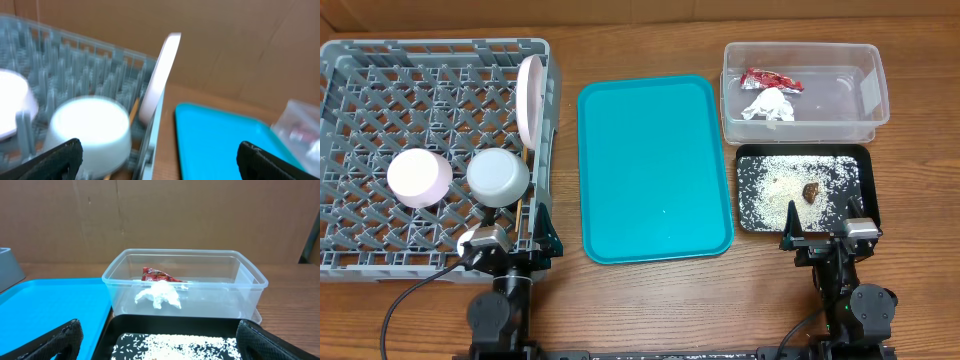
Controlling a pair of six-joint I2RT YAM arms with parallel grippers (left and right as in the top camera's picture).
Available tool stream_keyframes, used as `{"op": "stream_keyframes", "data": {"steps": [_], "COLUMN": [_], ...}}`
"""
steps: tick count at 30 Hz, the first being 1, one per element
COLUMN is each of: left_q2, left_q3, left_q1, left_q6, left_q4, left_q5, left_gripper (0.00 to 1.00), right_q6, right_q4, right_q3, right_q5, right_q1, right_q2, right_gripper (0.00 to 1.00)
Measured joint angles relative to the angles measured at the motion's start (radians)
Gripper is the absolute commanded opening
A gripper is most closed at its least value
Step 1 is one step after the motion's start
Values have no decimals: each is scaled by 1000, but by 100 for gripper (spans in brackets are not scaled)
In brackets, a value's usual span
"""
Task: Sort waste into correct bins and load items into the dishwasher
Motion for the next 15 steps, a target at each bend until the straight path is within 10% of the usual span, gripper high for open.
{"op": "stream_keyframes", "data": {"steps": [15], "left_q2": [0], "left_q3": [0], "left_q1": [0], "left_q6": [0], "left_q4": [-21], "left_q5": [0], "left_gripper": [100], "right_q6": [0], "right_q4": [0], "right_q3": [0], "right_q5": [0], "right_q1": [0], "right_q2": [0], "right_gripper": [100]}}
